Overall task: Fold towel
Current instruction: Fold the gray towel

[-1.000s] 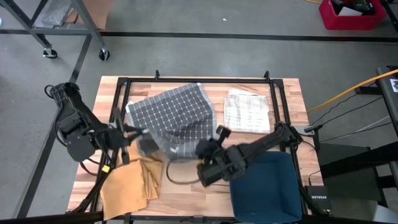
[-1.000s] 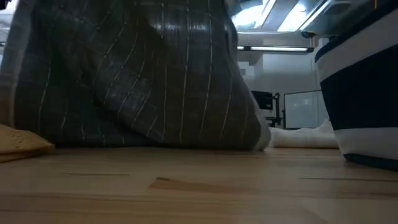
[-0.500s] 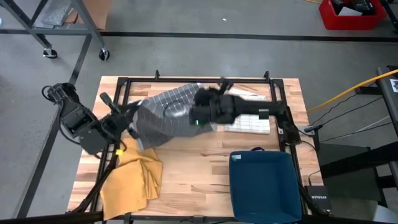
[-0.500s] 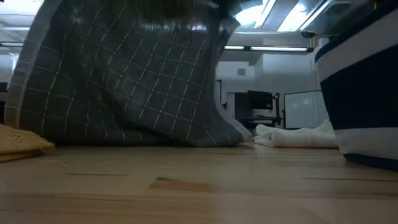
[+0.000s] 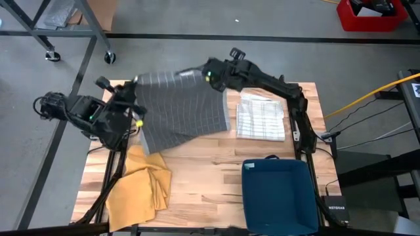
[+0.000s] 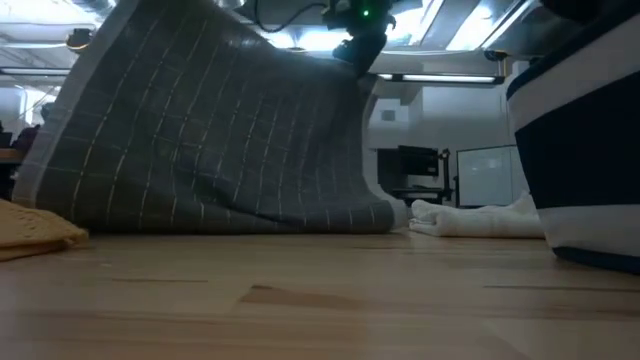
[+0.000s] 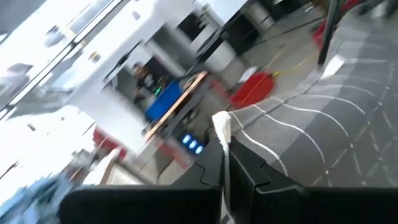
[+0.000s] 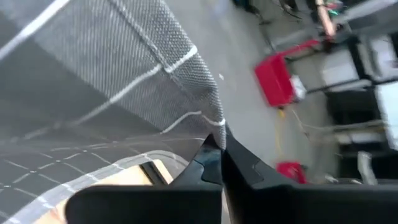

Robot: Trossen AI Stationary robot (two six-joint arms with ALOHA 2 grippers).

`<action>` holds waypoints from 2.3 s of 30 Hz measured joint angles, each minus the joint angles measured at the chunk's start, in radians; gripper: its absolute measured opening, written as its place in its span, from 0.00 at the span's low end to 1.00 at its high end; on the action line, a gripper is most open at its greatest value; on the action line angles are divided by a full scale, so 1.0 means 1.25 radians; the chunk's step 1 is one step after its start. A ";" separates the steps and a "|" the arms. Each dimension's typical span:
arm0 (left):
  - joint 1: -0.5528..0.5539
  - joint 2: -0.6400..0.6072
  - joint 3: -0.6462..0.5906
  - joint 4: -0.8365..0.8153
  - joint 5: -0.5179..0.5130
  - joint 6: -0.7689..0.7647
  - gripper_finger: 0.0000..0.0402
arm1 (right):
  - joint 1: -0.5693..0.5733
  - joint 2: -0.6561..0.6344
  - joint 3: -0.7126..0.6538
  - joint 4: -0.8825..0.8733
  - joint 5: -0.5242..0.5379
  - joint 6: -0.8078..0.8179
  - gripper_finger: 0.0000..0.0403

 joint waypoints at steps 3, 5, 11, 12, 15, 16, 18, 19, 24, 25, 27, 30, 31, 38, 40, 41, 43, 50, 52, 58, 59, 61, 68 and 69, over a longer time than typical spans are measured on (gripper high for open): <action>0.071 -0.013 0.000 -0.035 0.000 -0.014 0.00 | -0.038 0.000 0.000 0.107 -0.046 -0.086 0.00; 0.112 -0.022 0.000 -0.043 0.000 -0.014 0.00 | -0.061 0.000 0.000 0.185 -0.065 -0.146 0.00; 0.216 -0.032 0.000 -0.056 0.000 -0.024 0.00 | -0.127 0.000 0.000 0.351 -0.200 -0.230 0.00; 0.231 -0.032 0.000 -0.056 0.001 -0.021 0.00 | -0.137 0.000 0.000 0.366 -0.216 -0.231 0.00; 0.275 -0.030 -0.002 -0.054 0.009 -0.016 0.00 | -0.165 0.002 0.000 0.382 -0.255 -0.232 0.00; 0.289 -0.030 -0.004 -0.055 0.020 -0.016 0.00 | -0.175 0.003 0.000 0.388 -0.264 -0.232 0.00; 0.319 -0.029 -0.011 -0.053 0.053 -0.016 0.00 | -0.195 0.008 -0.001 0.399 -0.293 -0.240 0.00; 0.333 -0.029 -0.016 -0.054 0.070 -0.016 0.00 | -0.204 0.013 -0.001 0.417 -0.310 -0.250 0.00; 0.393 -0.029 -0.061 -0.055 0.098 -0.016 0.00 | -0.233 0.031 -0.002 0.475 -0.386 -0.253 0.00; 0.404 -0.029 -0.073 -0.055 0.098 -0.016 0.00 | -0.234 0.034 -0.002 0.475 -0.395 -0.253 0.00; 0.422 -0.030 -0.095 -0.055 0.098 -0.016 0.00 | -0.235 0.043 -0.002 0.499 -0.400 -0.253 0.00; 0.445 -0.030 -0.129 -0.056 0.097 -0.016 0.00 | -0.236 0.053 -0.002 0.505 -0.416 -0.254 0.00; 0.454 -0.030 -0.138 -0.057 0.097 -0.016 0.00 | -0.236 0.059 -0.002 0.507 -0.421 -0.254 0.00; 0.522 -0.031 -0.198 -0.055 0.099 -0.016 0.00 | -0.236 0.114 -0.002 0.509 -0.439 -0.258 0.00; 0.540 -0.031 -0.214 -0.053 0.119 -0.016 0.00 | -0.236 0.125 -0.002 0.517 -0.440 -0.263 0.00; 0.548 -0.031 -0.222 -0.051 0.135 -0.016 0.00 | -0.236 0.129 -0.002 0.520 -0.440 -0.264 0.00; 0.565 -0.031 -0.240 -0.049 0.174 -0.019 0.00 | -0.236 0.138 -0.002 0.534 -0.440 -0.264 0.00; 0.603 -0.031 -0.315 -0.020 0.248 -0.016 0.00 | -0.236 0.147 -0.002 0.517 -0.454 -0.243 0.00; 0.608 -0.031 -0.332 -0.015 0.278 -0.016 0.00 | -0.236 0.151 -0.002 0.498 -0.474 -0.225 0.00; 0.611 -0.031 -0.375 -0.003 0.355 -0.016 0.00 | -0.236 0.152 -0.002 0.389 -0.503 -0.182 0.00; 0.610 -0.031 -0.377 -0.001 0.370 -0.016 0.00 | -0.236 0.152 -0.002 0.368 -0.505 -0.175 0.00; 0.610 -0.031 -0.378 0.000 0.403 -0.018 0.00 | -0.236 0.152 -0.002 0.322 -0.521 -0.152 0.00; 0.601 -0.032 -0.378 -0.001 0.506 -0.016 0.00 | -0.228 0.152 -0.002 0.181 -0.590 -0.098 0.00; 0.596 -0.032 -0.378 -0.003 0.527 -0.016 0.00 | -0.224 0.152 -0.002 0.167 -0.590 -0.094 0.00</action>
